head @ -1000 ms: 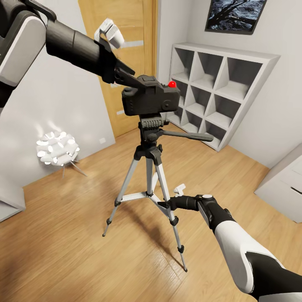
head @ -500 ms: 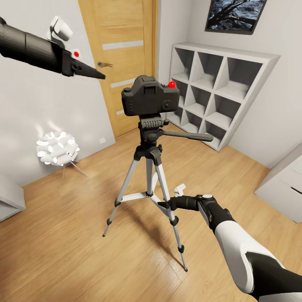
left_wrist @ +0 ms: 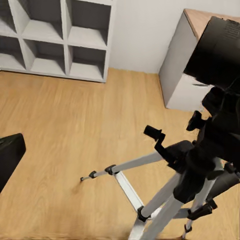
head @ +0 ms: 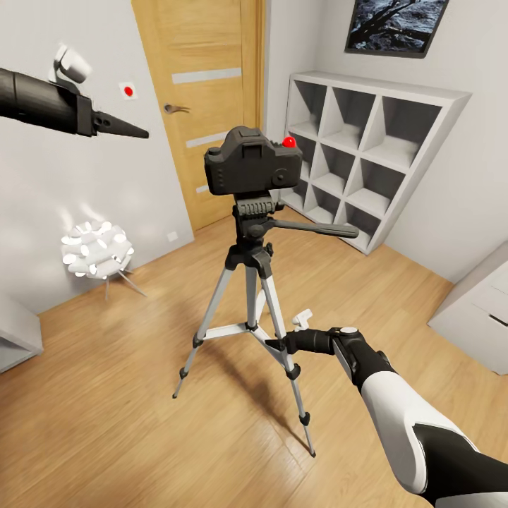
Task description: Attach the digital camera to the camera tripod in the bedroom.
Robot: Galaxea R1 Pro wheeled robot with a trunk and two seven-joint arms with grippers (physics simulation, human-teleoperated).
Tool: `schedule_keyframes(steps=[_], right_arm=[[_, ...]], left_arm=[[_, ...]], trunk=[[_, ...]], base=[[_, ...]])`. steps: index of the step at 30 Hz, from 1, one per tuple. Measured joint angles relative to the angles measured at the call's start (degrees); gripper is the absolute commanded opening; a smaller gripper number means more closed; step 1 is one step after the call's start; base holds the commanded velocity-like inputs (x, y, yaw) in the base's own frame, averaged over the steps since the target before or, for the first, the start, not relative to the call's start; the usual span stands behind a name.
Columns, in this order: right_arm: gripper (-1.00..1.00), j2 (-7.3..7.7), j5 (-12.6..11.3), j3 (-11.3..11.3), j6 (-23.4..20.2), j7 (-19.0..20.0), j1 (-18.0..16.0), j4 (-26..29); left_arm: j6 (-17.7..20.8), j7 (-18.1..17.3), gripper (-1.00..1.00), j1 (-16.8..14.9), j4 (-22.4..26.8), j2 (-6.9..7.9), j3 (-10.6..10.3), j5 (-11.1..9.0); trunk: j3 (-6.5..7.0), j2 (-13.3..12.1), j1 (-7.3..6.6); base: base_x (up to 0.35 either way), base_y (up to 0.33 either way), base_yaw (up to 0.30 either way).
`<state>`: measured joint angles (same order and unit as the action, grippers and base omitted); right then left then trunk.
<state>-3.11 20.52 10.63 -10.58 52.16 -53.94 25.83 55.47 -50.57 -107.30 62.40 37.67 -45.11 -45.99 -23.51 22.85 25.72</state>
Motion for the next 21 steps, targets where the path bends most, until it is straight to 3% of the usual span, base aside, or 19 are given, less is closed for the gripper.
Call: schedule_keyframes(steps=[3, 6, 9, 12, 14, 16, 17, 19, 21], right_arm=[[-1.00, 0.00, 0.0, 0.0, 0.0, 0.0, 0.0, 0.0], [-1.00, 0.01, 0.0, 0.0, 0.0, 0.0, 0.0, 0.0], [-1.00, 0.00, 0.0, 0.0, 0.0, 0.0, 0.0, 0.0], [-1.00, 0.02, 0.0, 0.0, 0.0, 0.0, -0.1, -0.1], [-1.00, 0.04, 0.0, 0.0, 0.0, 0.2, 0.0, 0.1], [-1.00, 0.01, 0.0, 0.0, 0.0, 0.1, 0.0, 0.1], [-1.00, 0.01, -0.1, 0.0, -0.1, -0.1, 0.0, 0.0], [-1.00, 0.00, -0.1, 0.0, -0.1, -0.1, 0.0, 0.0], [-1.00, 0.00, -0.1, 0.0, -0.1, -0.1, 0.0, 0.1]], left_arm=[[0.0, 0.1, 1.00, 2.6, -3.2, 0.12, -0.2, 0.0], [0.0, 0.2, 1.00, 7.6, -7.8, 0.00, -0.3, 0.1], [-0.2, 0.4, 1.00, 13.8, -14.6, -0.50, -0.4, 0.2], [-0.8, 0.6, 1.00, 20.0, -23.9, -2.06, -0.4, 0.6], [-2.5, 0.7, 1.00, 24.5, -32.6, -4.12, -0.5, 0.9], [-6.7, 1.0, 1.00, 28.2, -42.6, -6.84, -0.6, 1.1], [-10.8, 1.7, 1.00, 30.0, -49.2, -8.99, -0.6, 1.0], [-17.8, 4.6, 1.00, 33.5, -55.9, -11.96, -0.5, 1.0], [-22.0, 8.2, 1.00, 37.0, -58.2, -13.46, -0.7, 1.0]], trunk=[[0.00, 0.0, 0.00], [-0.01, 0.0, 0.00], [-0.01, 0.0, 0.00], [-0.01, 0.0, -0.01], [-0.01, 0.0, 0.01], [-0.02, 0.0, 0.01], [-0.01, 0.0, 0.00], [-0.01, 0.0, 0.00], [-0.02, 0.0, 0.00]], base=[[0.000, 0.000, 0.000], [0.000, 0.000, 0.000], [0.000, 0.000, 0.000], [0.000, 0.000, 0.000], [0.000, 0.000, 0.000], [0.000, 0.000, 0.000], [0.000, 0.000, 0.000], [0.000, 0.000, 0.000], [0.000, 0.000, 0.000]])
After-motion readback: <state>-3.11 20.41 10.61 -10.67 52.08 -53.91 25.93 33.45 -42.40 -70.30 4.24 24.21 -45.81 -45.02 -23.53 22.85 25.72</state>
